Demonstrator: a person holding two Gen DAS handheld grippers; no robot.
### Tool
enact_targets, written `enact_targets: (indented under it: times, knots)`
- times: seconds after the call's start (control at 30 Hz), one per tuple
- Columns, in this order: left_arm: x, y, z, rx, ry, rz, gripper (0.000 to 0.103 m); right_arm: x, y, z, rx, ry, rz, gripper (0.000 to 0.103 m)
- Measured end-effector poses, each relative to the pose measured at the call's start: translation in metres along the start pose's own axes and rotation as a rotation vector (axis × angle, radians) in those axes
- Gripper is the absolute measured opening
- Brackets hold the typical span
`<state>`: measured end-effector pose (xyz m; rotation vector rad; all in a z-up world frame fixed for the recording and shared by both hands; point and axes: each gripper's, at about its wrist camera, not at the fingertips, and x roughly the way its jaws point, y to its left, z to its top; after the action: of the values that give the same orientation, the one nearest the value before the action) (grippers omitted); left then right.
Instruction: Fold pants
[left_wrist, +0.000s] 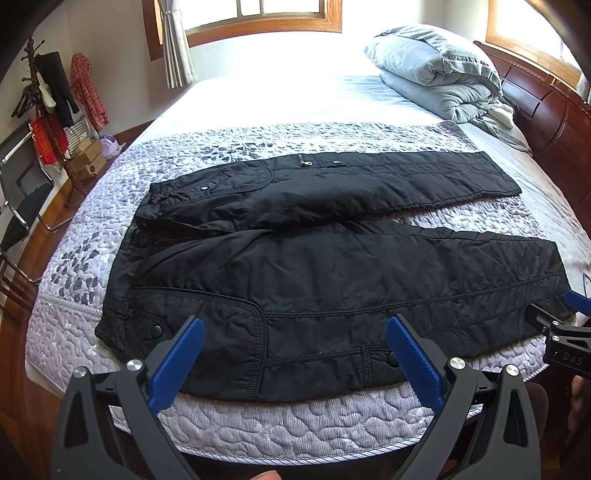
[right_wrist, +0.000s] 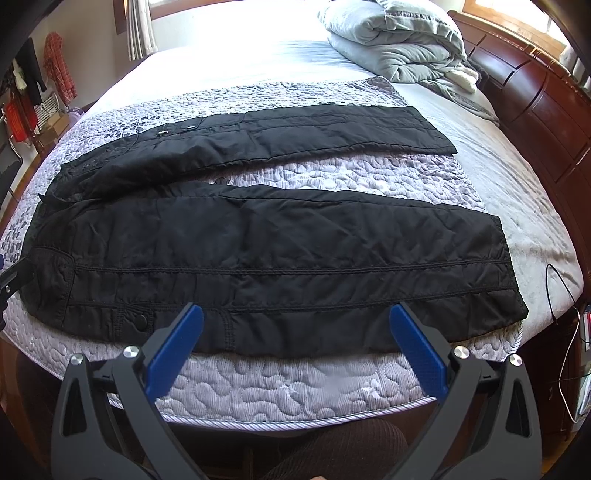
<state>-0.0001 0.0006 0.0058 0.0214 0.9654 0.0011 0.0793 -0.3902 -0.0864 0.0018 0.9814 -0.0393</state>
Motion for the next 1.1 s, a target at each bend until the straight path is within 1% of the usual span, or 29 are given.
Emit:
enact_targets:
  times: [1.1]
  knots:
    - [0.0044, 0.001, 0.0008, 0.003, 0.007, 0.005, 0.1, 0.0081, -0.0012, -0.0002, -0.001, 0.014, 0.0, 0.101]
